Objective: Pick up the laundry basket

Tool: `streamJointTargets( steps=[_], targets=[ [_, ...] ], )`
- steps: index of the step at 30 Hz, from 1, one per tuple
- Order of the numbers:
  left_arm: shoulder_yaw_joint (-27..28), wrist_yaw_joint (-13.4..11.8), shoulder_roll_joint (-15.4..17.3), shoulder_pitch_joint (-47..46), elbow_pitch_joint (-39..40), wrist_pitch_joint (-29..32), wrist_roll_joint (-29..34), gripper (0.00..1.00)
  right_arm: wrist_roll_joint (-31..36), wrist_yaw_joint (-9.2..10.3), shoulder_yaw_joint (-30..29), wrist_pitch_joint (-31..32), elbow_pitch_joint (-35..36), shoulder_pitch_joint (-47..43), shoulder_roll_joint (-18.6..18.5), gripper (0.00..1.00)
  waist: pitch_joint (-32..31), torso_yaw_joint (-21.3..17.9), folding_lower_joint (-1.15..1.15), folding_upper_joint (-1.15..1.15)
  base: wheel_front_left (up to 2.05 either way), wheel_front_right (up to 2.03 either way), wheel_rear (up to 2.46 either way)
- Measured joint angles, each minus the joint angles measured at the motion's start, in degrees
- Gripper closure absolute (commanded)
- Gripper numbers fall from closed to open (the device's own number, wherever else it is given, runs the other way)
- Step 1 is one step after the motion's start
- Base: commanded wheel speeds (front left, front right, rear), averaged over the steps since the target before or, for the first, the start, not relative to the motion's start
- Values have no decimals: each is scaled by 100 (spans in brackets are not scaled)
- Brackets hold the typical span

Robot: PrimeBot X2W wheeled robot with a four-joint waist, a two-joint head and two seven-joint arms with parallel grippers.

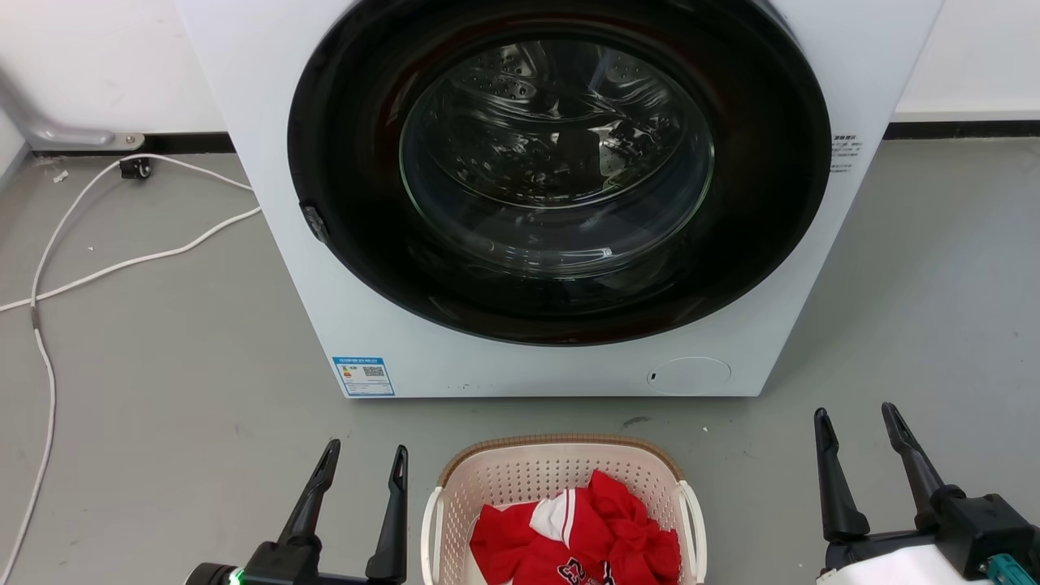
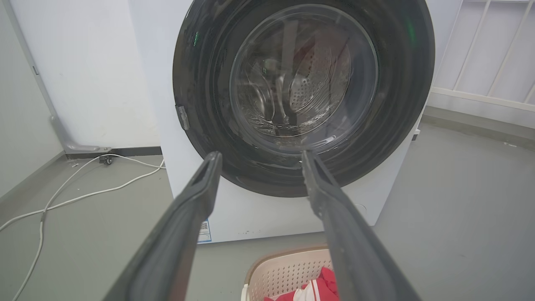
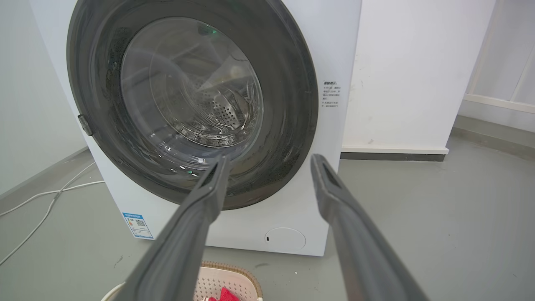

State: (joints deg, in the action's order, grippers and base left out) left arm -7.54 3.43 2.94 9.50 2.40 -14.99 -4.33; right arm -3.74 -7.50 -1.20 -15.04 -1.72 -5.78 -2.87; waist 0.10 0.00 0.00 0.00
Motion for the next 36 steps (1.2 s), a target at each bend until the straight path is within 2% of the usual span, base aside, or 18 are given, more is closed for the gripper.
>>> streamJointTargets(
  steps=[7,10,16,24,31,36],
  targets=[
    [41,-49,-1,-13,-167,-8,-65,0,-30,0,-15,-1,10,19,-1,0,193,-26,0,0,0,0,0],
    [99,-89,-1,-180,-325,-8,-92,0,343,0,63,-2,23,155,-1,0,421,-37,0,0,0,0,0],
    [257,20,-3,-690,-609,-8,-44,0,338,-1,130,-4,-211,571,1,0,1067,-71,0,0,0,0,0],
    [530,213,83,-1601,-1544,-8,8,0,378,-1,263,167,-982,1447,0,0,2084,-119,1,0,0,0,0],
    [601,344,398,-2624,-2559,-8,-56,0,616,-2,368,833,-1815,2369,-2,0,2955,-211,1,0,0,0,0],
    [381,390,649,-3295,-3401,-8,-154,0,391,-1,491,1248,-2529,3019,-1,0,3515,-281,1,0,0,0,0]
  ],
)
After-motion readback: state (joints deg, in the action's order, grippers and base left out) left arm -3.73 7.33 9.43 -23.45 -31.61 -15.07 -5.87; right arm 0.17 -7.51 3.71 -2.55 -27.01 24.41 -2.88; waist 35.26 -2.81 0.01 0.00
